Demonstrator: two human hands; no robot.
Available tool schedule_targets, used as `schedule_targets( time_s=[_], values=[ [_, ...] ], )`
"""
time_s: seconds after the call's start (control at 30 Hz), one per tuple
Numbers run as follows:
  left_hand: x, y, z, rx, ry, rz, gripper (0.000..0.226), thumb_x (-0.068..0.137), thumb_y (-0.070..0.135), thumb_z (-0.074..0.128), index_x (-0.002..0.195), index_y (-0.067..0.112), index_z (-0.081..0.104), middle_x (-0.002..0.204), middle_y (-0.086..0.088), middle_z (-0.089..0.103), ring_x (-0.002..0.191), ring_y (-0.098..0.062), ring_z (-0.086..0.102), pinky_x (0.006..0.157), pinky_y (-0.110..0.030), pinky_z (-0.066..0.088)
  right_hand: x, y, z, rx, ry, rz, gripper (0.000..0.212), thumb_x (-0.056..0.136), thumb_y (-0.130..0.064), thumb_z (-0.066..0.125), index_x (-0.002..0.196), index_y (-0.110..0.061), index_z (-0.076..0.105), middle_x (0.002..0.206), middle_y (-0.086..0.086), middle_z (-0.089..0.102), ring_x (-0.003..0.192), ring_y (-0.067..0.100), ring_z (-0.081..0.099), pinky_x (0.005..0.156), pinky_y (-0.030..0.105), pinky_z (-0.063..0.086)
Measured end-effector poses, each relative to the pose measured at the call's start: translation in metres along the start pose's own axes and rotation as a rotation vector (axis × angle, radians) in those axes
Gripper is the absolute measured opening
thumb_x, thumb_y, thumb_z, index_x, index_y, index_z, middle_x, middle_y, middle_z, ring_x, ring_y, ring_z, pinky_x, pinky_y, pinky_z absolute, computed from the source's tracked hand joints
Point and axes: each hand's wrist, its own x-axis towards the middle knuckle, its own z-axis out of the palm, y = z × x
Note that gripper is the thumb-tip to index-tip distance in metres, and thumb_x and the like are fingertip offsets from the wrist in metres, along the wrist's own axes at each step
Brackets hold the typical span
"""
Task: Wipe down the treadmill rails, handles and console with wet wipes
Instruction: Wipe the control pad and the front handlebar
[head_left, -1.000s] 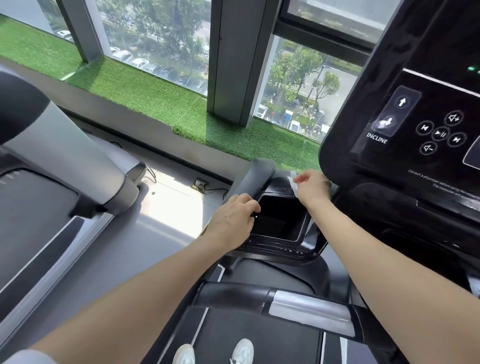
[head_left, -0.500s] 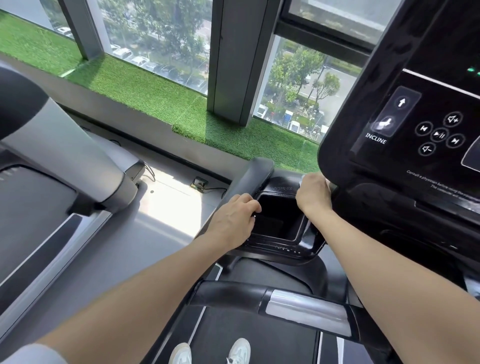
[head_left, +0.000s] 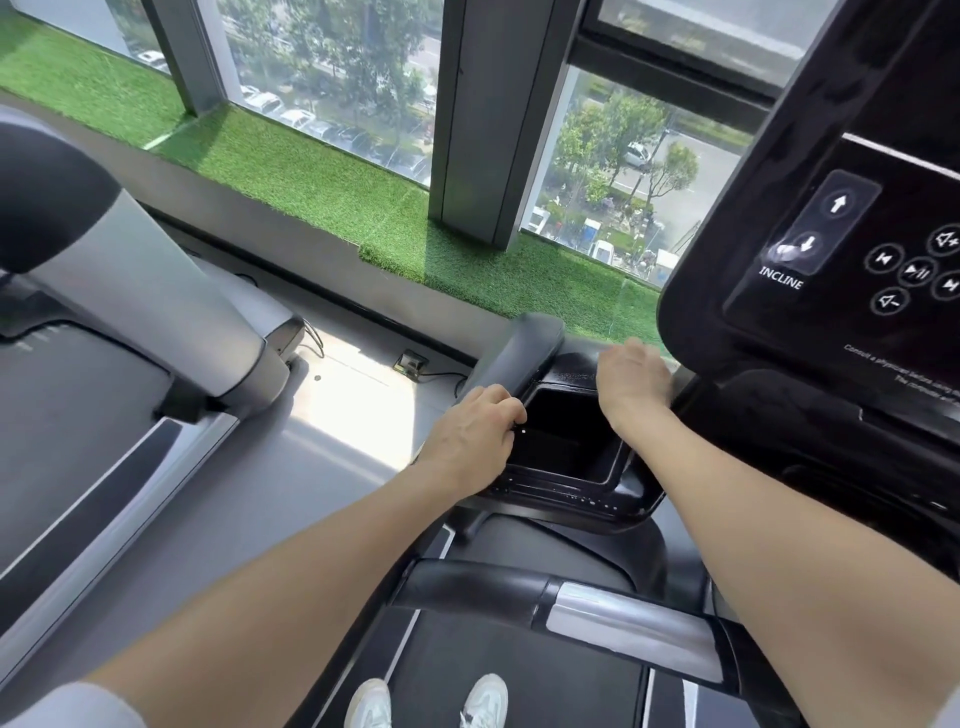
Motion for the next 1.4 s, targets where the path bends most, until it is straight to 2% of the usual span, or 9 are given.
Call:
schedule_targets(
  time_s=[0.23,0.4,0.5,0.73,0.9,1.03,1.13,1.3,1.4],
  values=[
    [-0.004,-0.004,-0.002,0.015,0.001,-0.014,0.028,0.096,0.014,0.045,0.122,0.018,0.057,0.123,0.004,0.049,0.116,-0.015,0.04,0.088,-0.022,0.033,-0.004,-0.027,0.008,0.032,0.038,-0.214,0.025,0.092,0.0,0.043,0.108,-0.006,0.062,0.115,0.012,0.058,0.108,0.03,0.053,0.08,0.036,0.046],
    [-0.007,-0.004,-0.002,0.017,-0.013,-0.02,0.028,0.095,0.014,0.047,0.12,0.018,0.057,0.121,0.003,0.05,0.116,-0.015,0.04,0.091,-0.027,0.039,-0.005,-0.028,0.005,0.112,-0.056,-0.245,0.029,0.093,-0.003,0.047,0.116,-0.013,0.061,0.122,0.009,0.058,0.114,0.03,0.053,0.088,0.038,0.045],
    [-0.009,-0.002,-0.002,0.026,-0.018,-0.013,0.028,0.096,0.015,0.046,0.121,0.019,0.057,0.122,0.003,0.05,0.115,-0.015,0.041,0.091,-0.026,0.038,-0.008,-0.024,-0.001,0.27,-0.162,-0.235,0.022,0.094,-0.013,0.051,0.111,-0.019,0.062,0.119,0.009,0.06,0.11,0.029,0.056,0.083,0.037,0.044],
    [-0.007,0.008,-0.002,0.007,-0.008,0.011,0.029,0.096,0.014,0.045,0.122,0.019,0.057,0.123,0.004,0.05,0.118,-0.014,0.04,0.092,-0.025,0.035,-0.007,0.008,-0.004,0.113,0.144,-0.053,0.023,0.094,-0.001,0.039,0.104,-0.005,0.06,0.104,0.012,0.056,0.096,0.034,0.059,0.072,0.039,0.046],
    [-0.004,0.009,0.0,0.007,-0.023,0.007,0.028,0.096,0.013,0.045,0.121,0.018,0.057,0.123,0.003,0.051,0.117,-0.016,0.041,0.094,-0.031,0.04,0.003,0.01,0.003,0.005,0.082,0.032,0.03,0.091,0.004,0.04,0.112,0.001,0.062,0.111,0.014,0.058,0.102,0.035,0.057,0.084,0.041,0.047],
    [-0.005,0.007,0.002,0.012,-0.027,-0.006,0.028,0.096,0.014,0.046,0.121,0.018,0.057,0.123,0.004,0.05,0.117,-0.015,0.041,0.092,-0.029,0.039,-0.001,0.001,0.007,0.029,0.037,-0.091,0.031,0.094,0.001,0.039,0.116,-0.003,0.061,0.116,0.012,0.055,0.11,0.033,0.052,0.083,0.041,0.047],
    [-0.005,0.006,0.002,0.018,-0.014,-0.004,0.028,0.095,0.014,0.047,0.121,0.019,0.057,0.123,0.004,0.05,0.116,-0.015,0.041,0.091,-0.026,0.037,-0.005,-0.007,0.005,0.103,-0.003,-0.208,0.031,0.094,-0.002,0.043,0.114,-0.013,0.065,0.118,0.008,0.059,0.111,0.03,0.053,0.081,0.038,0.045],
    [-0.003,0.003,0.0,0.006,0.016,0.001,0.028,0.096,0.015,0.045,0.121,0.019,0.058,0.121,0.005,0.051,0.116,-0.013,0.041,0.089,-0.022,0.034,0.023,-0.007,0.005,0.362,0.058,-0.06,0.027,0.092,-0.004,0.047,0.106,-0.016,0.068,0.113,0.007,0.062,0.104,0.028,0.057,0.082,0.037,0.044],
    [-0.001,0.001,0.001,0.009,0.021,-0.009,0.027,0.097,0.015,0.045,0.12,0.019,0.058,0.121,0.005,0.051,0.116,-0.013,0.041,0.089,-0.022,0.036,0.03,-0.008,0.011,0.33,0.008,-0.087,0.028,0.093,-0.004,0.046,0.109,-0.015,0.067,0.116,0.007,0.061,0.105,0.028,0.057,0.084,0.037,0.045]
  ],
)
